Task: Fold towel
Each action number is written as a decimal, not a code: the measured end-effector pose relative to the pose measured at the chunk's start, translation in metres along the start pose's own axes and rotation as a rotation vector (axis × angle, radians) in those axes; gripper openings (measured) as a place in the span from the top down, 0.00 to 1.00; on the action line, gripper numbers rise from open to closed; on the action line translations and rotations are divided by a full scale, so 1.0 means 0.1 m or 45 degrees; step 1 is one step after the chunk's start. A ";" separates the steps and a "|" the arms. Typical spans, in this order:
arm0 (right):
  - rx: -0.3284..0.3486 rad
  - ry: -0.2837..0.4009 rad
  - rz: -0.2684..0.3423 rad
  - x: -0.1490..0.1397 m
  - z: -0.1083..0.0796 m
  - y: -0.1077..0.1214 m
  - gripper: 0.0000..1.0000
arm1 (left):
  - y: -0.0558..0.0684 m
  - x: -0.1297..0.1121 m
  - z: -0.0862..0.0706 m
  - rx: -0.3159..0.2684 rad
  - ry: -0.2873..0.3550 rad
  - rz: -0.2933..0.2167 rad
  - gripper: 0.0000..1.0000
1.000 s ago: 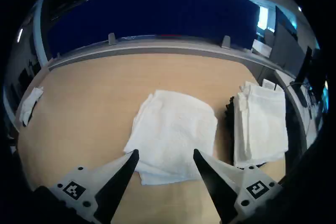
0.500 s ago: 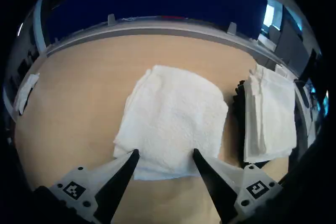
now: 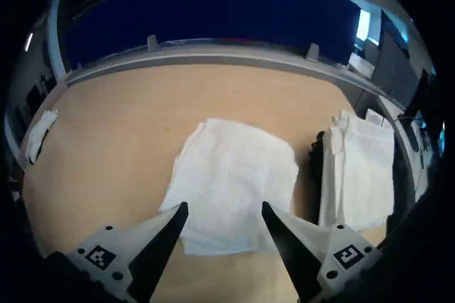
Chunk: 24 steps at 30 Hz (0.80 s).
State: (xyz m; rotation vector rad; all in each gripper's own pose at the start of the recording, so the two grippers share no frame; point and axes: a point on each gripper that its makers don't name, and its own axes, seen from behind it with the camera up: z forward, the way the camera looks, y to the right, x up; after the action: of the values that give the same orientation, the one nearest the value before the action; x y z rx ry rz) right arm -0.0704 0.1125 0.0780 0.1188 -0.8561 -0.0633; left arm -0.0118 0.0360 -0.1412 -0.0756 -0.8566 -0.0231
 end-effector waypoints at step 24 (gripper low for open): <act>-0.023 -0.055 0.024 0.33 0.60 0.16 0.00 | -0.13 -0.12 -0.05 0.047 -0.017 -0.008 0.11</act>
State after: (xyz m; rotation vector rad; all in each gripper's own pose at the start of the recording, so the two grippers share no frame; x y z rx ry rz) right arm -0.0939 0.1203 0.1434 0.0927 -0.8994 -0.0556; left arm -0.0165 0.0223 -0.1527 -0.0388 -0.8703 -0.0124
